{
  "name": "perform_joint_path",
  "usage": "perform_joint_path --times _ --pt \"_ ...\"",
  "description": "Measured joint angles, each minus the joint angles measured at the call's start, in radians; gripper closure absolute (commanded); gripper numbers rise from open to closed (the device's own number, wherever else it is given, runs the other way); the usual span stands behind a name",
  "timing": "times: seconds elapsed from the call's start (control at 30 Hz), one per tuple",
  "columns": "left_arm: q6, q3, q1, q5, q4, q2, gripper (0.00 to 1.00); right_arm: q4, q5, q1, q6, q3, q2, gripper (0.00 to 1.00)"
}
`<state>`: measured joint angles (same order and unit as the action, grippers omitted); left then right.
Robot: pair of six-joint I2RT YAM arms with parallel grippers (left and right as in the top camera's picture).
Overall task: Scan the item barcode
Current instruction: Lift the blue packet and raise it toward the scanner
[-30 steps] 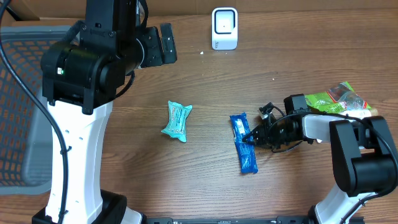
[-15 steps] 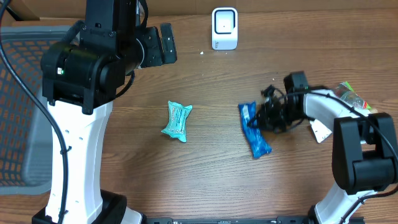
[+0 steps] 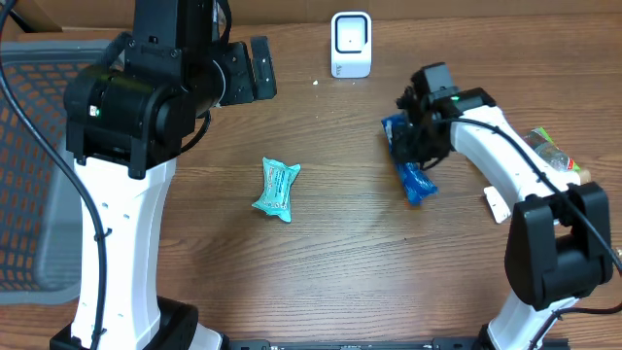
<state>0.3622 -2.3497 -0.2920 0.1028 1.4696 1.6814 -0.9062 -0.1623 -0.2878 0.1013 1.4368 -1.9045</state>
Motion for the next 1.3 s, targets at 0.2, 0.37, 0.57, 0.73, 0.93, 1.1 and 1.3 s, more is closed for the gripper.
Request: perform_joint_path --times 0.2,0.37,0.57,0.73,0.93,1.1,1.3 --pt "0.000 0.000 0.000 0.000 0.000 0.000 0.00 0.005 -0.089 -0.021 -0.010 0.064 0.000 0.96" --pt "0.000 0.000 0.000 0.000 0.000 0.000 0.00 -0.023 -0.331 -0.006 -0.094 0.172 0.000 0.96" --pt "0.000 0.000 0.000 0.000 0.000 0.000 0.00 -0.060 -0.563 0.020 -0.194 0.284 0.000 0.96" --pt "0.000 0.000 0.000 0.000 0.000 0.000 0.00 -0.058 -0.612 0.022 -0.217 0.298 0.000 0.96" --pt "0.000 0.000 0.000 0.000 0.000 0.000 0.00 -0.050 -0.610 0.024 -0.226 0.298 0.000 0.96" --pt "0.000 0.000 0.000 0.000 0.000 0.000 0.00 -0.014 -0.494 0.009 -0.229 0.298 0.000 0.96" --pt "0.000 0.000 0.000 0.000 0.000 0.000 0.01 0.134 -0.286 -0.039 -0.229 0.291 0.000 0.96"
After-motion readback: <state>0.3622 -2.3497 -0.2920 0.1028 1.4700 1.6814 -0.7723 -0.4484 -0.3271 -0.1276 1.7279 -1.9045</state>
